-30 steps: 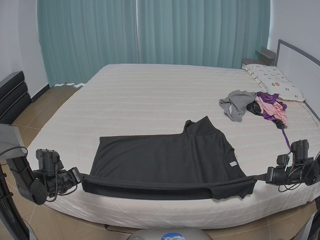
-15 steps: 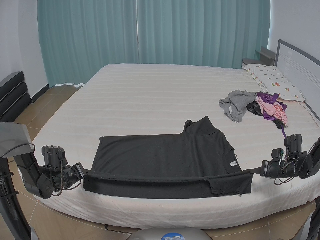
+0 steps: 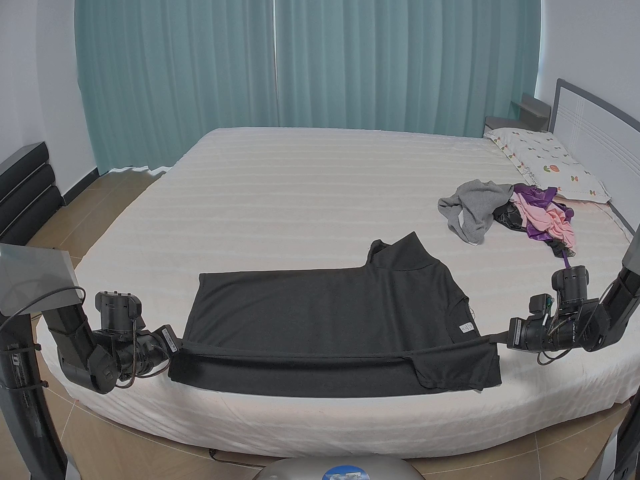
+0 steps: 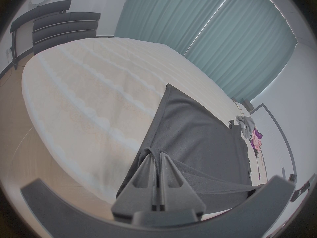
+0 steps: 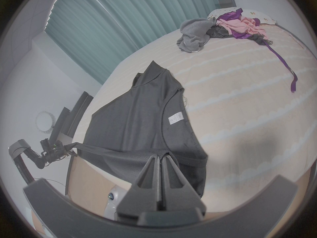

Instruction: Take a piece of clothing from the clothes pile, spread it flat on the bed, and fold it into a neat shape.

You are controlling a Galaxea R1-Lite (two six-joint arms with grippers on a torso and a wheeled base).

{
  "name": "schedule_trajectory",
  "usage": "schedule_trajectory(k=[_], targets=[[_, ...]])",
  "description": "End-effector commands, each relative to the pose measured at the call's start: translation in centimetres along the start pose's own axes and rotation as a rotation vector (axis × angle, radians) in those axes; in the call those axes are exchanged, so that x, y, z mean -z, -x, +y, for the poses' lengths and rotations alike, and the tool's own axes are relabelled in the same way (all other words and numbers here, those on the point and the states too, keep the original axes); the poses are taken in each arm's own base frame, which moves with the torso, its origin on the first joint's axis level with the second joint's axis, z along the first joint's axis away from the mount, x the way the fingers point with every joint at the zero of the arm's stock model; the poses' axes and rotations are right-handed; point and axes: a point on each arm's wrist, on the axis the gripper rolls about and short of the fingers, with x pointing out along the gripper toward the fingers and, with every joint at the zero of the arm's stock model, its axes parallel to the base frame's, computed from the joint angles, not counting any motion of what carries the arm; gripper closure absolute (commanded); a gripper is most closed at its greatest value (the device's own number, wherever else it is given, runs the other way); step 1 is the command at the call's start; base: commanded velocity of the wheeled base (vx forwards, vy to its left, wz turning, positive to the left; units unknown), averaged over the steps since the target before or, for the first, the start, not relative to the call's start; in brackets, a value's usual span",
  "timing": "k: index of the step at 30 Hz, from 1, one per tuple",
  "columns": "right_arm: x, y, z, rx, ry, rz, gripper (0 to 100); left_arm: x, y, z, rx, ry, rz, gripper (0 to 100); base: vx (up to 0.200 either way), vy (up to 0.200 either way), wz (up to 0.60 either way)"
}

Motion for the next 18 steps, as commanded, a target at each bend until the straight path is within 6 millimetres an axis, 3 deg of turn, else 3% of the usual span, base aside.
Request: schedule_trajectory(k=[1,14,15,16,17,18], targets=[[-0.2,-1.5,-0.5,0.021,-0.001,0.012,100,0.2,-1.2,0.0,0.000,-0.004,0.010,100,0.000,0.000,0.00],[-0.8,-3.3,-0.2,0.003,-0.043,0.014,100,0.3,-2.7,0.0,0.003,-0.007,0.015,100,0.000,0.000,0.00],[-0.6,-3.7,-0.4,0.006,-0.048,0.024,100,0.3,-3.0,-0.1,0.004,-0.001,0.016,0,0.000,0.000,0.00],[-0.6,-3.8,-0.4,0.006,-0.048,0.024,100,0.3,-3.0,-0.1,0.005,0.002,0.016,0,0.000,0.000,0.00],[-0.5,-3.8,-0.4,0.007,-0.048,0.026,0,0.3,-3.0,-0.1,0.004,0.005,0.016,0,0.000,0.000,0.00],[-0.5,-3.8,-0.4,0.004,-0.050,0.030,0,0.3,-3.0,-0.1,0.005,0.008,0.016,0,0.000,0.000,0.00]])
